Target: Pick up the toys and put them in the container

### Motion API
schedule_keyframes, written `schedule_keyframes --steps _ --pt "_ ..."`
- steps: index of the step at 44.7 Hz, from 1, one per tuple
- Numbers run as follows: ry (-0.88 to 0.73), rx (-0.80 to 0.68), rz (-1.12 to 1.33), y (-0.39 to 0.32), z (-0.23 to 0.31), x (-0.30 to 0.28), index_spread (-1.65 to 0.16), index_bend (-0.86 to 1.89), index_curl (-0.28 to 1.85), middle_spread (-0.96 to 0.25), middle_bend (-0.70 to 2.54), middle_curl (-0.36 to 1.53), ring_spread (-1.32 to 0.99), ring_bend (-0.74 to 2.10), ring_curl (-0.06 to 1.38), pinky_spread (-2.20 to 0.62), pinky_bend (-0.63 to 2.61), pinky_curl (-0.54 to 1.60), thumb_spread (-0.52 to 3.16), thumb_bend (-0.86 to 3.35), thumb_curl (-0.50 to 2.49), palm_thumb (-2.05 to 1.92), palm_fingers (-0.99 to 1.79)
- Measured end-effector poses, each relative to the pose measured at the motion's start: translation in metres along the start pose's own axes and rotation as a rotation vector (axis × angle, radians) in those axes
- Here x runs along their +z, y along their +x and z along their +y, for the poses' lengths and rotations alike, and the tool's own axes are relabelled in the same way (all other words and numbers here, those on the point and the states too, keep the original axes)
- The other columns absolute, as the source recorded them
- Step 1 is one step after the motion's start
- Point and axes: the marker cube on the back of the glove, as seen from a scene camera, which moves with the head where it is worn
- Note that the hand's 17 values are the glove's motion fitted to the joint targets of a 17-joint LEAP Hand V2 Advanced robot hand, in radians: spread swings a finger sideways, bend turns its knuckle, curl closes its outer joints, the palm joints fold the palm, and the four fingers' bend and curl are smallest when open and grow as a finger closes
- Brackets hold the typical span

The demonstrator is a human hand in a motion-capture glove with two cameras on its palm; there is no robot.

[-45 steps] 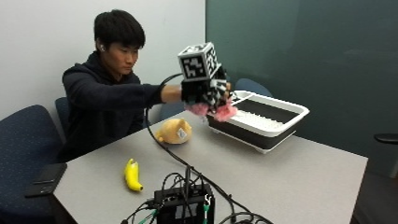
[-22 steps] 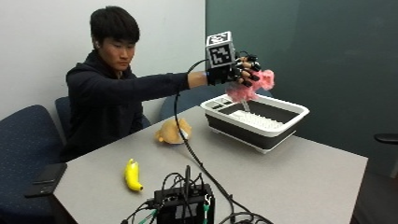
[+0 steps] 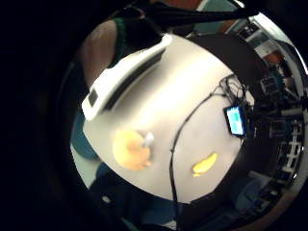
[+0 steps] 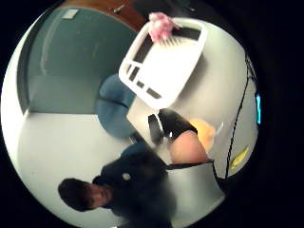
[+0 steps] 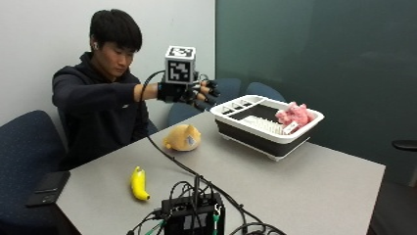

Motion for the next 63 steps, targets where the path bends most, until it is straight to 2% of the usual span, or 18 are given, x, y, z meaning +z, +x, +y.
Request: schedule_keyframes --steps 10,16,19,24,31,37,41,42,46,54,59,63 --pt "-0.272 -0.082 0.166 -0.010 0.040 0.125 -0.27 0.12 0.19 0.03 0.06 0.33 0.02 0.23 0.23 0.05 0.96 0.36 1.25 -0.04 0.42 0.14 -0.30" --pt "-0.177 -0.104 0.193 -0.008 0.030 0.156 -0.30 0.16 0.21 0.02 0.03 0.26 0.05 0.20 0.22 0.06 1.11 0.39 1.20 0.00 0.41 0.17 -0.18" --pt "-0.108 -0.131 0.149 -0.009 0.023 0.161 -0.32 0.17 0.22 0.01 0.10 0.25 0.04 0.41 0.28 0.01 1.13 0.40 1.25 0.08 0.44 0.33 0.13" --pt "0.008 -0.148 0.066 -0.015 0.009 0.160 -0.30 0.14 0.21 -0.05 0.24 0.27 -0.13 0.77 0.34 -0.19 1.10 0.36 1.30 0.20 0.50 0.53 0.67" --pt "0.042 -0.137 -0.013 -0.026 -0.012 0.113 -0.34 0.32 0.28 -0.15 0.45 0.36 -0.29 1.00 0.47 -0.29 1.08 0.40 1.04 0.26 0.65 0.74 0.99" --pt "0.173 -0.137 0.019 -0.033 -0.038 0.035 -0.38 0.46 0.37 -0.23 0.63 0.47 -0.38 1.13 0.57 -0.34 1.06 0.44 0.87 0.28 0.74 0.78 0.97" --pt "0.291 -0.094 0.276 -0.021 -0.067 -0.018 -0.41 0.55 0.43 -0.28 0.73 0.54 -0.42 1.19 0.62 -0.36 1.07 0.47 0.77 0.28 0.79 0.79 0.92" --pt "0.319 -0.085 0.271 -0.026 -0.075 -0.031 -0.41 0.57 0.44 -0.29 0.75 0.55 -0.43 1.20 0.63 -0.37 1.08 0.47 0.75 0.29 0.81 0.79 0.91" --pt "0.376 -0.077 -0.029 -0.070 -0.101 -0.064 -0.43 0.65 0.50 -0.33 0.85 0.63 -0.46 1.25 0.67 -0.38 1.11 0.50 0.66 0.30 0.86 0.80 0.85" --pt "0.394 0.010 -0.045 -0.096 -0.156 -0.058 -0.46 0.77 0.63 -0.40 0.98 0.78 -0.50 1.34 0.75 -0.40 1.20 0.56 0.50 0.31 0.94 0.79 0.72" --pt "0.324 0.080 -0.022 -0.097 -0.181 -0.036 -0.46 0.81 0.71 -0.41 1.01 0.85 -0.51 1.36 0.78 -0.40 1.25 0.58 0.42 0.30 0.98 0.76 0.60" --pt "0.193 0.091 -0.031 -0.091 -0.189 -0.019 -0.44 0.76 0.74 -0.41 0.95 0.87 -0.49 1.32 0.77 -0.40 1.31 0.59 0.40 0.26 0.99 0.73 0.42"
